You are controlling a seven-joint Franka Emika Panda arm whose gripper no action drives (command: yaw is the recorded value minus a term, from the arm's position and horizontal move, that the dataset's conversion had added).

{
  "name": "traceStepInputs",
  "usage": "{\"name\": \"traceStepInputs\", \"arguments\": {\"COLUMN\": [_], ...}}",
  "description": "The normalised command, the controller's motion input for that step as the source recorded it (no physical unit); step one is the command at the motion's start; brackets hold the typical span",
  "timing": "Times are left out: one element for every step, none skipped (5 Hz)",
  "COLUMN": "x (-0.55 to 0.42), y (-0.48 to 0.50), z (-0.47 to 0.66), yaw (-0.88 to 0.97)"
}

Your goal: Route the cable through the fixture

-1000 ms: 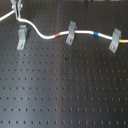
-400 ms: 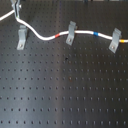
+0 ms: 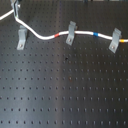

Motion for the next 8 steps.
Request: {"name": "traceStepInputs", "arguments": {"x": [0.058,0.131,0.315,0.337,0.073,-0.222,-0.327,-0.260], "y": [0.189,0.109,-0.176,-0.264,-0.282,0.008,0.216,0.350], "z": [0.24,0.08,0.00,0.03,0.11,0.13,0.01,0.00], "yaw": [0.53,0.33,0.18,0.26,0.11,-0.07,0.00,0.00]}}
